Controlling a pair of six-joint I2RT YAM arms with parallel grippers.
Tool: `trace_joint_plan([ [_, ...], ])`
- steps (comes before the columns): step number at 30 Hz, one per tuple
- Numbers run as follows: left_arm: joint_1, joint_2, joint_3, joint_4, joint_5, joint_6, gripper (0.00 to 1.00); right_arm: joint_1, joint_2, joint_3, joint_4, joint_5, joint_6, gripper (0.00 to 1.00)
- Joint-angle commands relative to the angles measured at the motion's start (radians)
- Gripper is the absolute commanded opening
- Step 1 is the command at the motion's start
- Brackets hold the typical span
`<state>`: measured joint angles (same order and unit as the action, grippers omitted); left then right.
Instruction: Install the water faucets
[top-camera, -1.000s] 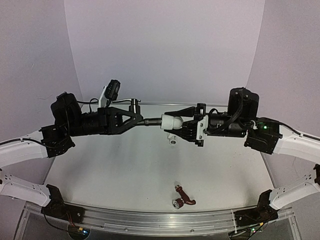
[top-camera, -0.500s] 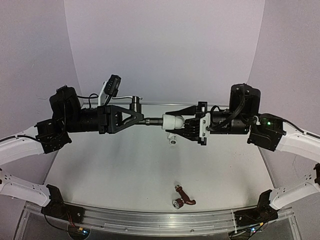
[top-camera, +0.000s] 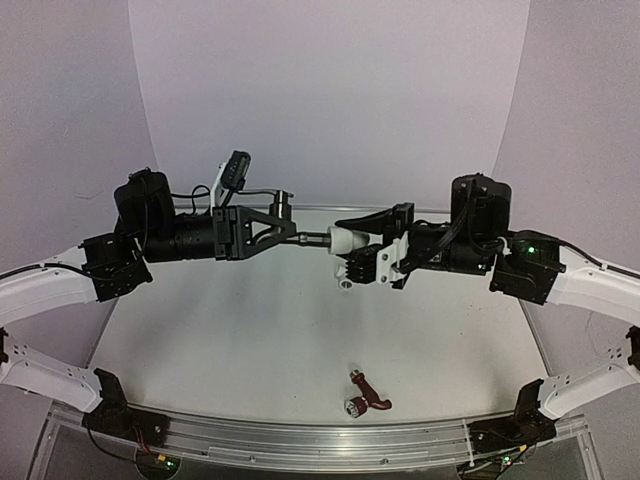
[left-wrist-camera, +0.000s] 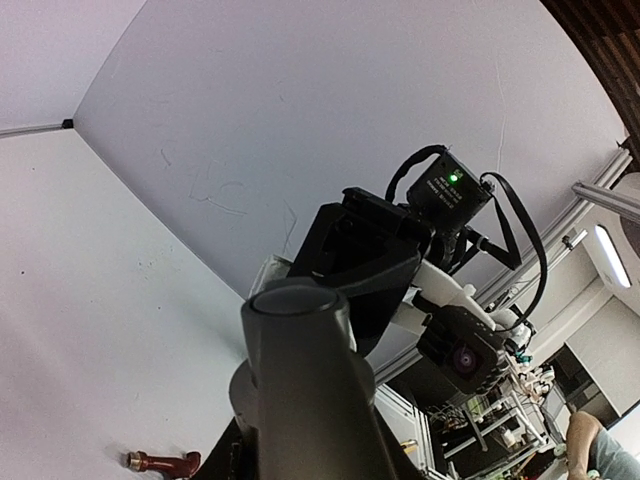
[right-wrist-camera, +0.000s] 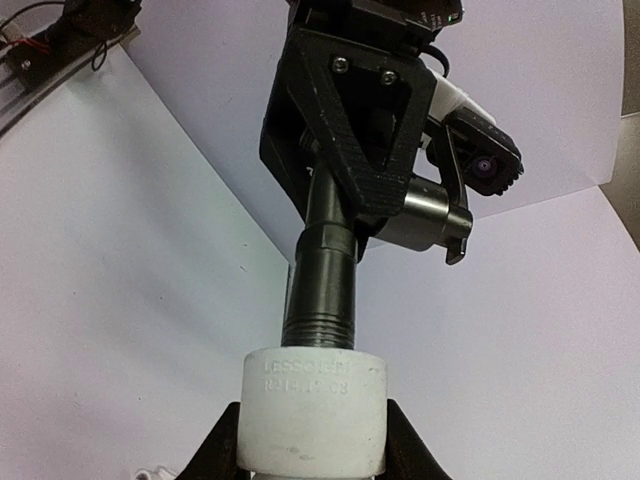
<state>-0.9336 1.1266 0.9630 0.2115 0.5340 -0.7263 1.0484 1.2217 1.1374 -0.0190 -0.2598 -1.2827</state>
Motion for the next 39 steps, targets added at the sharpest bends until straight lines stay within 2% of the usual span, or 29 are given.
trace_joint_plan([
  [1,-0.036,0.037,0.028,0.015,0.068,-0.031,0.00,0.024,0.010,0.011,0.226,-0.022,-0.056,0.00],
  [8,-0.042,-0.026,-0.021,0.037,0.055,0.098,0.00,0.024,0.032,0.094,0.107,-0.050,0.222,0.00],
  [13,-0.052,-0.045,0.005,-0.042,0.038,0.206,0.00,0.024,0.051,0.138,-0.006,-0.091,0.387,0.00],
  [20,-0.061,-0.018,0.059,-0.154,0.059,0.338,0.00,0.024,0.071,0.192,-0.140,-0.199,0.467,0.00],
  [26,-0.081,-0.017,0.055,-0.163,0.083,0.430,0.00,0.024,0.086,0.230,-0.169,-0.266,0.633,0.00],
  [39,-0.149,-0.067,0.031,-0.204,0.041,0.717,0.00,-0.010,0.166,0.349,-0.196,-0.514,1.119,0.00],
])
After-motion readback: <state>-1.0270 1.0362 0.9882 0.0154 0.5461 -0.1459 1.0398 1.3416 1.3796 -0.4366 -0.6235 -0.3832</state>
